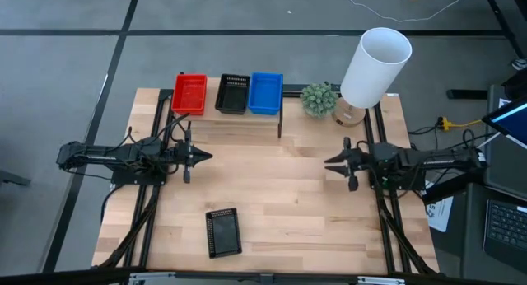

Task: Stack baskets on shelf by color
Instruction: Stack the black bin on top of the stacked black bins on the shelf

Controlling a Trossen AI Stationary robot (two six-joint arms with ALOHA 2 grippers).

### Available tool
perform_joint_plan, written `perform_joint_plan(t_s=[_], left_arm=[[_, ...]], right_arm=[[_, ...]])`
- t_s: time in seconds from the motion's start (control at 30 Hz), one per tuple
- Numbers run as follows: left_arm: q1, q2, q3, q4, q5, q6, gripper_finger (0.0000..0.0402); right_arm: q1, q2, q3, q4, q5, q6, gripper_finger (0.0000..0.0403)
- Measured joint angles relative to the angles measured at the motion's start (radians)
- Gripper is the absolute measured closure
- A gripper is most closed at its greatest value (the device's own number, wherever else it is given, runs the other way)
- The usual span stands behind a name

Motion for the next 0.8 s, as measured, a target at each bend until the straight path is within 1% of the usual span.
perform_joint_plan(t_s=[0.1, 0.17, 0.4, 0.63, 0.8], left_arm=[[0.000, 0.000, 0.000, 0.000, 0.000, 0.000, 0.0396], [0.000, 0.000, 0.000, 0.000, 0.000, 0.000, 0.0396], [0.000, 0.000, 0.000, 0.000, 0.000, 0.000, 0.0396], [0.000, 0.000, 0.000, 0.000, 0.000, 0.000, 0.0396], [0.000, 0.000, 0.000, 0.000, 0.000, 0.000, 0.0396]], right_arm=[[-0.001, -0.036, 0.000, -0.003, -0.017, 0.053, 0.0308], [-0.001, -0.048, 0.000, -0.002, -0.016, 0.059, 0.0308], [-0.002, -0.111, 0.000, -0.001, -0.016, -0.025, 0.0308], [-0.002, -0.223, 0.000, 0.000, -0.016, -0.027, 0.0308], [-0.002, -0.222, 0.001, -0.001, -0.015, -0.028, 0.0308]])
